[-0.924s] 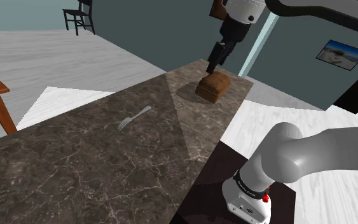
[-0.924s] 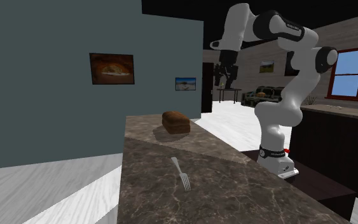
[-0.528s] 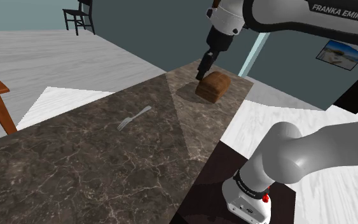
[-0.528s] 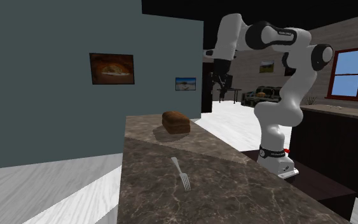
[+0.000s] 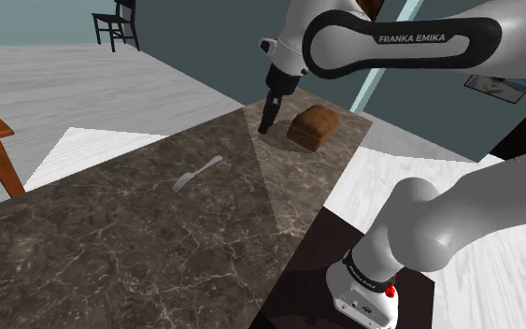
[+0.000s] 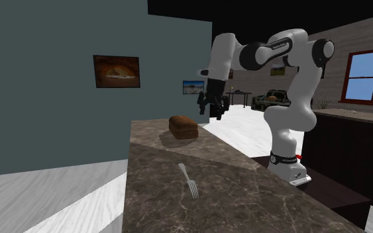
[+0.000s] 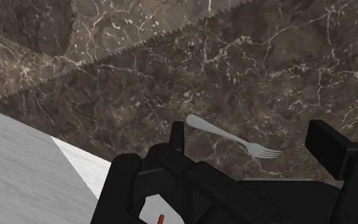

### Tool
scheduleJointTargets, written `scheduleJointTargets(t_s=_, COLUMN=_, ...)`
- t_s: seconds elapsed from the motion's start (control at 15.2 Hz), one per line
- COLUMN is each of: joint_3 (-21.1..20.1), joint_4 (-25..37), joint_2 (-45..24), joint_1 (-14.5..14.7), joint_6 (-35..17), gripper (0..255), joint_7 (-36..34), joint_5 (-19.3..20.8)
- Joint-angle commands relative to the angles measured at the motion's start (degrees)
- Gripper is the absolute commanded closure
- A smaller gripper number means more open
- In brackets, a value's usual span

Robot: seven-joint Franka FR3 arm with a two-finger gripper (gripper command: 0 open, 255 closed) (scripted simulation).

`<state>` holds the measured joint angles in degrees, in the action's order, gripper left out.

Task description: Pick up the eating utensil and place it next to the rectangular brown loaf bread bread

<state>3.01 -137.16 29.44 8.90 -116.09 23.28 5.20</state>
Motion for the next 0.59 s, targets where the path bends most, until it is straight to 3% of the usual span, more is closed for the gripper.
scheduleJointTargets(t_s=0.0, joint_3=0.77, joint_4=-0.08, joint_2=-3.55, joint_1=1.43, joint_6=-3.91, gripper=0, joint_7=3.96, joint_5=-0.40)
scheduleJointTargets(t_s=0.53, joint_3=2.86, joint_4=2.32, joint_2=-18.32, joint_1=6.70, joint_6=-16.49, gripper=0, joint_7=20.25, joint_5=-3.91)
